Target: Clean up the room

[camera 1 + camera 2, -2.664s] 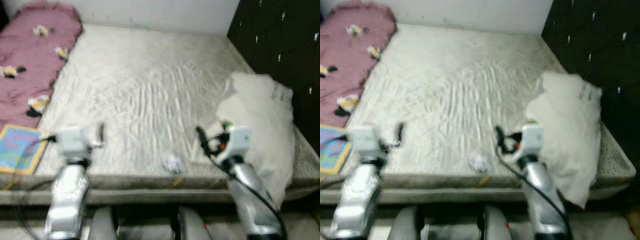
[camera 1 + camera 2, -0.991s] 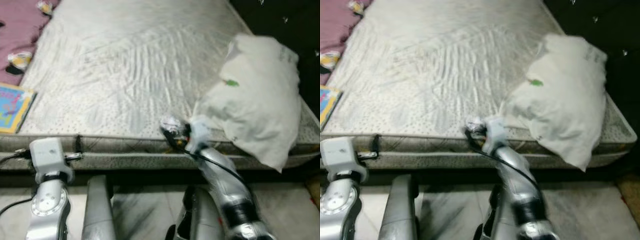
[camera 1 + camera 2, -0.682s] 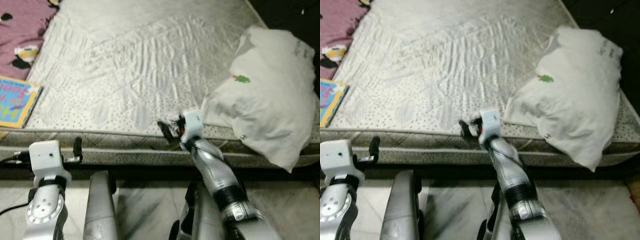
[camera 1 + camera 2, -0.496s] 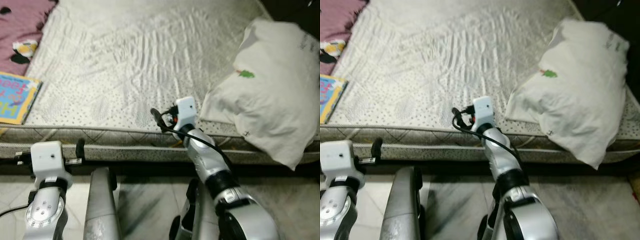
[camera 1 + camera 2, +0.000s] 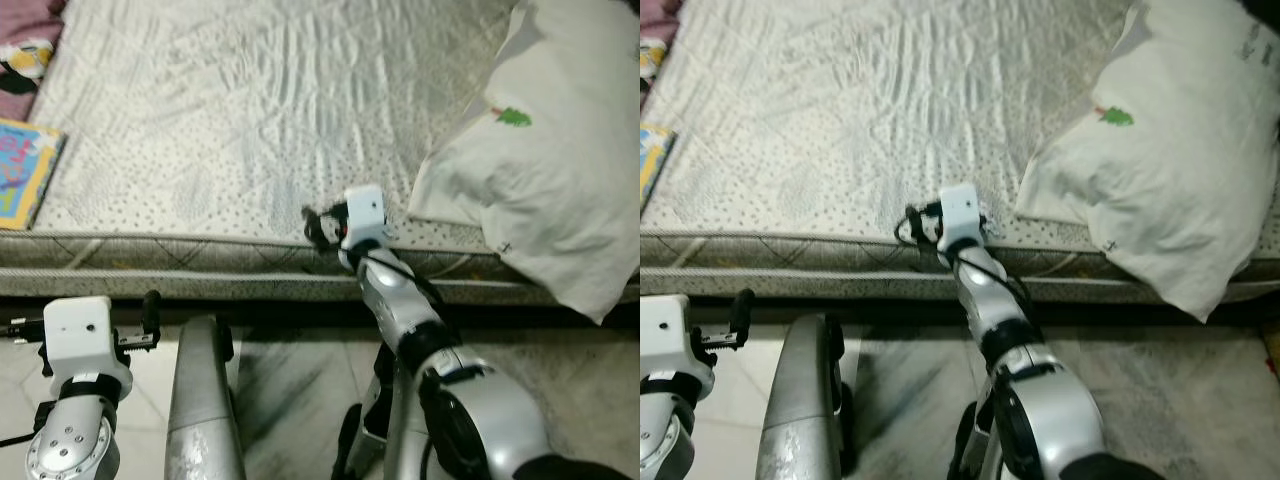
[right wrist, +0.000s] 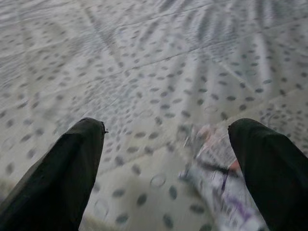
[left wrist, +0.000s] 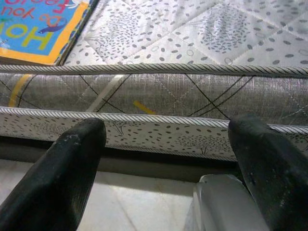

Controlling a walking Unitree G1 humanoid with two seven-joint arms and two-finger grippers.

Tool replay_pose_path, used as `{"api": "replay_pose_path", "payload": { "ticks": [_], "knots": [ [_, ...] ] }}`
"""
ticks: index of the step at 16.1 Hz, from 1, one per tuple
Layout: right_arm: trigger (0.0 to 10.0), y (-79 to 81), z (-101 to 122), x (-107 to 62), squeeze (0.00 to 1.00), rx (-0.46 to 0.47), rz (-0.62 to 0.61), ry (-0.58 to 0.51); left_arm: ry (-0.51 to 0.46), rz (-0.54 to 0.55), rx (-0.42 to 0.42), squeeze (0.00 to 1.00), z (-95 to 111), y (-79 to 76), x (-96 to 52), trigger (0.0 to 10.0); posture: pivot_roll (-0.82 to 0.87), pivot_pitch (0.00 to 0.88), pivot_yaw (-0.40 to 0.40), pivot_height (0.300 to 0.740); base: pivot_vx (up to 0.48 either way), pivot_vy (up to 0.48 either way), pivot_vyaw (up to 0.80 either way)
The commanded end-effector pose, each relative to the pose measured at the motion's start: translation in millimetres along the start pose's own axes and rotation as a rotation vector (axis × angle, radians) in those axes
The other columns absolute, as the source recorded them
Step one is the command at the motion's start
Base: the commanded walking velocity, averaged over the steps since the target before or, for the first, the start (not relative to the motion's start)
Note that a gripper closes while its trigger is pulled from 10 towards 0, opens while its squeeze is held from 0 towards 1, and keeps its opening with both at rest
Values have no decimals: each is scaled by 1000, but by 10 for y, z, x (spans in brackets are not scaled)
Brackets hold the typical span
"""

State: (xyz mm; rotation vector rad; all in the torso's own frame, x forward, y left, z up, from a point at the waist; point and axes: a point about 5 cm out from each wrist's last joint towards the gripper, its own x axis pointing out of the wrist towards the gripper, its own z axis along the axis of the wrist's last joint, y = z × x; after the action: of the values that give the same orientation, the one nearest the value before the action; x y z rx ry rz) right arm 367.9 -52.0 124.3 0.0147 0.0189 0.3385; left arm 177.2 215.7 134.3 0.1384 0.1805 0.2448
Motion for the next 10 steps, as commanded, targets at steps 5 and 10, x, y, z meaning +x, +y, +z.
{"api": "replay_pose_path", "payload": {
  "ticks": [5, 10],
  "knots": [
    [10000, -98, -66, 8, 0, -117, -118, 70, 20, -6, 7, 0, 15, -16, -39, 10000, 232, 357, -110, 531, 0, 0, 0],
    [5137, -150, -314, -71, 0, -199, -151, 236, 25, -8, 5, 0, 15, -31, -18, 10000, 232, 331, -114, 531, 0, 0, 0]
  ]
}}
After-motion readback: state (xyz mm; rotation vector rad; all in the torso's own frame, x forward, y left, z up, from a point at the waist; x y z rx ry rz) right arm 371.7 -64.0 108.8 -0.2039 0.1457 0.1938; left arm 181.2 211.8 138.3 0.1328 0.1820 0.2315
